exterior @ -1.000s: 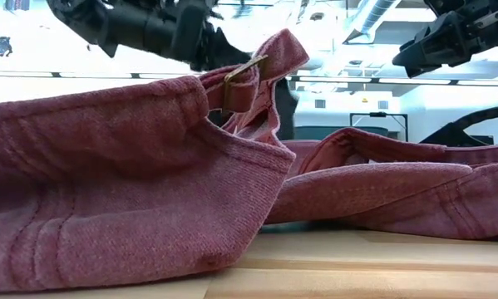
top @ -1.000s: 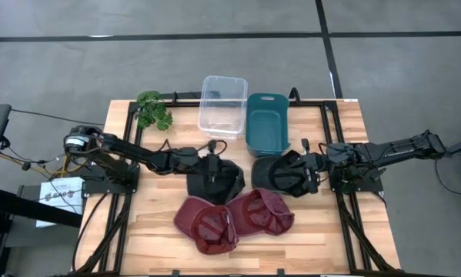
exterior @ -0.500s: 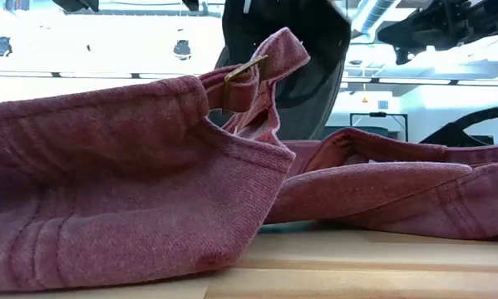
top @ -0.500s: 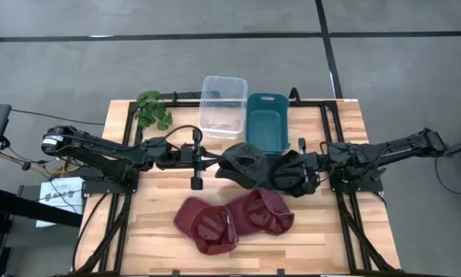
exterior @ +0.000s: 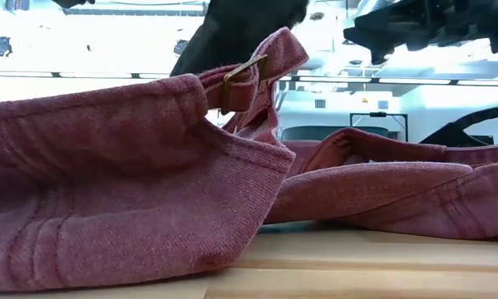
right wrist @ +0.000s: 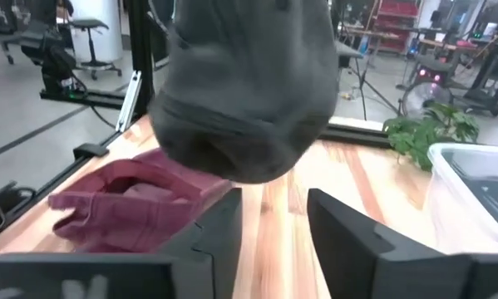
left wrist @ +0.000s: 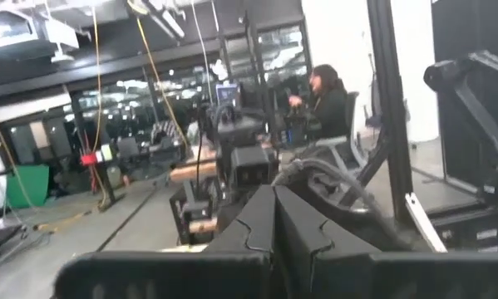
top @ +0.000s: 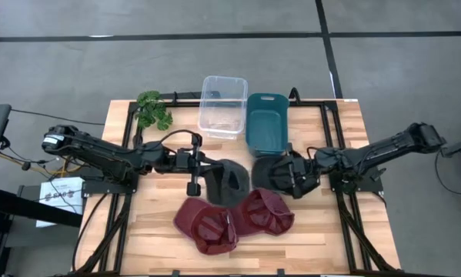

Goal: Pick & Place hat
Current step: Put the left black cap into the blue bin

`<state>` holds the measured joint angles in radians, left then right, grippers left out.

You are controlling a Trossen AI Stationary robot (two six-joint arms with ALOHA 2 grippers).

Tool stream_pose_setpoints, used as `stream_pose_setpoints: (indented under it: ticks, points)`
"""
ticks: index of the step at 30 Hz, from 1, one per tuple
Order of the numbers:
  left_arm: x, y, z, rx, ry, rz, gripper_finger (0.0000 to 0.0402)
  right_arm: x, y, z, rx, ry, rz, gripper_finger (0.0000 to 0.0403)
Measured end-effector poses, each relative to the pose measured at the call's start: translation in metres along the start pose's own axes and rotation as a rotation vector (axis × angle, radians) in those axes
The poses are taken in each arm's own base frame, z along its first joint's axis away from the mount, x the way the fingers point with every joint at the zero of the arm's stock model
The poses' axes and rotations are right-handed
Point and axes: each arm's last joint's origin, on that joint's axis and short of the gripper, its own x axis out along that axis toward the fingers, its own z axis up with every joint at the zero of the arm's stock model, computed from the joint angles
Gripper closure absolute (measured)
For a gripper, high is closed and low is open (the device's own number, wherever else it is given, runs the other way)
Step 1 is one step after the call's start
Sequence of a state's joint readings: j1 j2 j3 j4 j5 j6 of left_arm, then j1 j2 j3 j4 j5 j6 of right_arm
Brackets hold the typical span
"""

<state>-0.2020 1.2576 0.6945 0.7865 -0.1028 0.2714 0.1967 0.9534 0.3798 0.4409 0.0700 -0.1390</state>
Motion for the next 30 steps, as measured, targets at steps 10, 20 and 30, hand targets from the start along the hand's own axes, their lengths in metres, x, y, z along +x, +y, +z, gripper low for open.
stream_pose_setpoints:
  ticks: [10, 20, 30]
  points:
    - [-0.001, -0.008, 0.005, -0.01, -0.031, -0.024, 0.0396, 0.023, 0.003, -0.008, -0.004, -0.052, 0.008, 0.0231]
    - [-0.002, -0.015, 0.007, -0.017, -0.041, -0.049, 0.0396, 0.027, 0.004, -0.01, -0.12, -0.059, 0.006, 0.0236]
    - [-0.002, -0.015, 0.007, -0.017, -0.04, -0.049, 0.0396, 0.027, 0.004, -0.012, -0.122, -0.045, 0.01, 0.0245]
